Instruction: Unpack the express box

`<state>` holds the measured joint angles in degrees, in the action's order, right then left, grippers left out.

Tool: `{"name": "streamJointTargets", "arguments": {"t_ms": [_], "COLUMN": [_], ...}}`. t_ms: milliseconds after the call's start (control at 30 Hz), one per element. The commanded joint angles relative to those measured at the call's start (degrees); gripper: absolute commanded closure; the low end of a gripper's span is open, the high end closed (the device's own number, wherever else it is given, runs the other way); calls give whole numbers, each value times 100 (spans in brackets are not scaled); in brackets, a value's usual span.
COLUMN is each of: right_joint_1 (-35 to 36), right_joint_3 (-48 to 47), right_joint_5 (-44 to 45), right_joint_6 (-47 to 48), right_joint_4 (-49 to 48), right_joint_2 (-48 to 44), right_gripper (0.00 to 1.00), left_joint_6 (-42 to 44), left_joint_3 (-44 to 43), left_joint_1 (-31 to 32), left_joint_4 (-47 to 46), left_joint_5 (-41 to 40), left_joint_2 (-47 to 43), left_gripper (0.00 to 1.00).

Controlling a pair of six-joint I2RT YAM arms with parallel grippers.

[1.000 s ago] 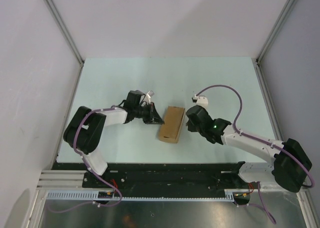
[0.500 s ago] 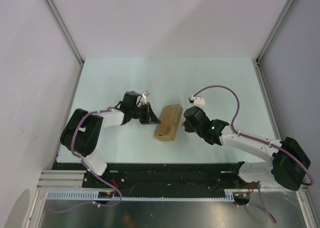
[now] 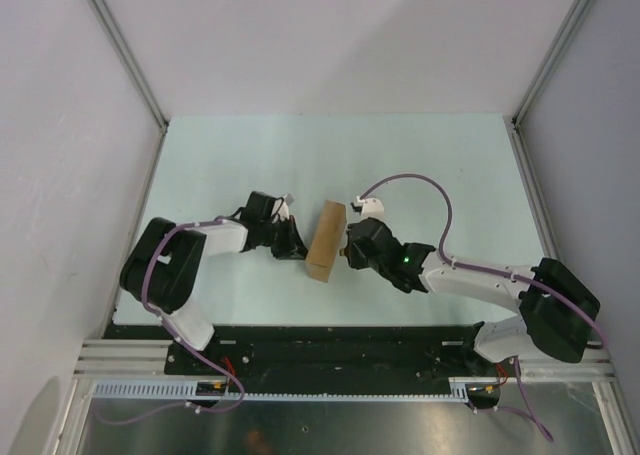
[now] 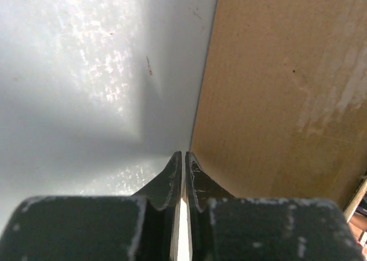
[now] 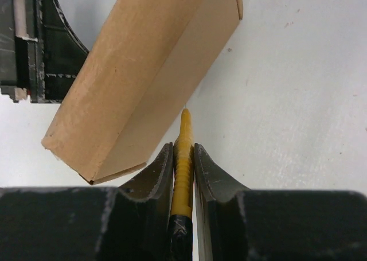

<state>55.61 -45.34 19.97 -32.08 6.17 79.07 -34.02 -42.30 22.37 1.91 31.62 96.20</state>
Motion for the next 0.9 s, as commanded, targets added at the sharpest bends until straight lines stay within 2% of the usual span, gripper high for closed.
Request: {"name": "streamJointTargets", "arguments": {"t_ms": [0, 200, 267, 433, 533, 667, 800, 867], "right_joint_1": [20, 11, 151, 827, 1328, 2013, 2225, 2252], "right_joint_3": [-352, -449, -449, -484, -580, -774, -976, -1011], "right_joint_5": [69, 280, 376, 692, 833, 1071, 1184, 1185], "right_joint_6": [175, 280, 412, 878, 1194, 1607, 1879, 2073], "right_joint_4": [-249, 436, 717, 676, 334, -116, -555, -1178], "right_joint_2": [-93, -532, -829, -1394, -1386, -921, -78, 160], "right_gripper": [100, 100, 100, 100, 100, 100, 100, 100], "left_joint_6": [273, 879, 1115, 1415, 1634, 1706, 1855, 2048], "left_joint_3": [-128, -725, -1015, -1666, -2272, -3176, -3757, -4003], "left_joint_1": [22, -101, -128, -198, -189, -180, 55, 179], "left_joint_4": [344, 1363, 1714, 1839, 1839, 1830, 1778, 1778], "left_joint_5": [-383, -1104, -1464, -1553, -1238, -650, 10, 256], "left_joint_2": [-409, -1094, -1305, -1455, -1210, -736, -156, 73], "left_gripper": [90, 81, 76, 68, 64, 63, 62, 62]}}
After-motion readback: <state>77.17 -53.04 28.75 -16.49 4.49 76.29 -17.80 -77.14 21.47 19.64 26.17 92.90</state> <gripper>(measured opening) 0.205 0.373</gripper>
